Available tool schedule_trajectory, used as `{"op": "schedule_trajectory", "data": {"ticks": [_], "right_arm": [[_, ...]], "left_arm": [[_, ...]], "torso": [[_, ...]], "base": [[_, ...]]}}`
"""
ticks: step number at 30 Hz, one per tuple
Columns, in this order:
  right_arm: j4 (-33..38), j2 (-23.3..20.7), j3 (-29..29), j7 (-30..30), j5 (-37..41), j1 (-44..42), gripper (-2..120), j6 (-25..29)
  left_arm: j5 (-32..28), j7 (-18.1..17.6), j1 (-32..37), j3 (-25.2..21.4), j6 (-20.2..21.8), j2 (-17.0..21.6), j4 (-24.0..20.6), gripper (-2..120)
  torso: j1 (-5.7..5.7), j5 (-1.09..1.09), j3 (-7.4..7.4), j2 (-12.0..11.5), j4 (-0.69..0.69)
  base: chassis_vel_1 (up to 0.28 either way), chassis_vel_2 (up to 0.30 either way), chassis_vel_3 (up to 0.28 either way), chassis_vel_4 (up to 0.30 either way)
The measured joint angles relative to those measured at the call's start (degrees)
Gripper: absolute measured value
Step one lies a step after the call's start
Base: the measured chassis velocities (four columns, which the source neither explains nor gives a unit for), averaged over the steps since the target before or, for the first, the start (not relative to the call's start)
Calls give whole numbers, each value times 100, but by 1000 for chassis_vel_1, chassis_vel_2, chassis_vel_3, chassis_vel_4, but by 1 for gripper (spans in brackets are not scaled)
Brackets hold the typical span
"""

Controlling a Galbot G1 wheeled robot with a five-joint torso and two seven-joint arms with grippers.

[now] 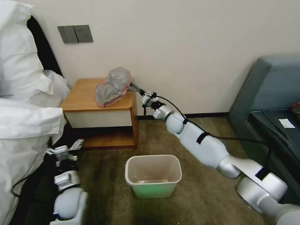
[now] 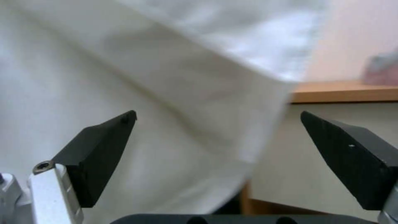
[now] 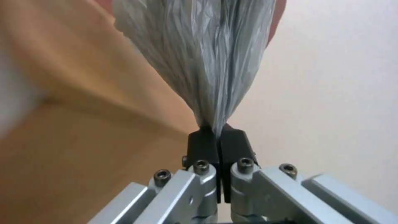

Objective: Pick up the garbage bag from the table and place it over the trash can.

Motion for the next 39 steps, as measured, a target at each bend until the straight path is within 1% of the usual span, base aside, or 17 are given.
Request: {"op": "schedule_trajectory", "data": {"ticks": [3,6,7,9,10,13,14,16,17,19,27,29,33,34,37,39], "right_arm": [[326,-168,7,-141,155,-198,0,-103],[1001,-543,30,-442,472,-591,0,-375],[1001,-543,30,-442,472,-591,0,-375],[1454,-774,102,-611,661,-863,0,-541],[1454,-774,102,-611,661,-863,0,-541],[2132,-1075,250,-877,810,-1206,0,-741],[2132,-1075,250,-877,810,-1206,0,-741],[2556,-1311,339,-1028,833,-1462,0,-803],[2556,-1311,339,-1028,833,-1462,0,-803],[2923,-1506,404,-1094,846,-1769,0,-830],[3228,-1719,512,-1122,840,-2283,0,-778],[3330,-1826,596,-1205,813,-2737,0,-631],[3359,-1926,627,-1306,769,-3011,0,-487],[3359,-1926,627,-1306,769,-3011,0,-487],[3455,-2152,507,-1365,765,-3160,0,-412],[3478,-2203,464,-1370,760,-3185,0,-401]], "left_arm": [[-99,-15,-4,-121,41,48,25,99],[-182,-60,-2,-202,78,194,90,99],[-182,-60,-2,-202,78,194,90,99],[-182,-95,-43,-190,92,232,147,99],[-182,-95,-43,-190,92,232,147,99],[-156,-177,-145,-85,121,218,239,99],[-156,-177,-145,-85,121,218,239,99],[-142,-213,-195,-29,141,211,296,99],[-142,-213,-195,-29,141,211,296,99],[-142,-237,-226,-21,151,218,337,99],[-217,-258,-242,-117,233,254,314,99],[-252,-258,-237,-174,250,306,302,99],[-261,-258,-222,-186,250,313,305,99],[-261,-258,-222,-186,250,313,305,99],[-257,-256,-217,-150,250,251,317,99],[-254,-254,-221,-139,250,241,326,99]], "torso": [[0,-2,-1,0,-1],[0,0,-1,0,-2],[0,0,-1,0,-2],[0,1,0,0,-1],[0,1,0,0,-1],[0,0,0,0,-1],[0,0,0,0,-1],[0,-1,-1,0,-3],[0,-1,-1,0,-3],[0,0,-1,0,-1],[0,0,0,0,0],[0,1,-1,0,-2],[0,0,-1,0,-1],[0,0,-1,0,-1],[0,1,0,0,-1],[0,1,0,0,-1]], "base": [[0,0,0,0],[0,0,0,0],[0,0,0,0],[0,0,0,0],[0,0,0,0],[0,0,0,0],[0,0,0,0],[0,0,0,0],[0,0,0,0],[0,0,0,0],[0,0,0,0],[0,0,0,0],[0,0,0,0],[0,0,0,0],[0,0,0,0],[0,0,0,0]]}}
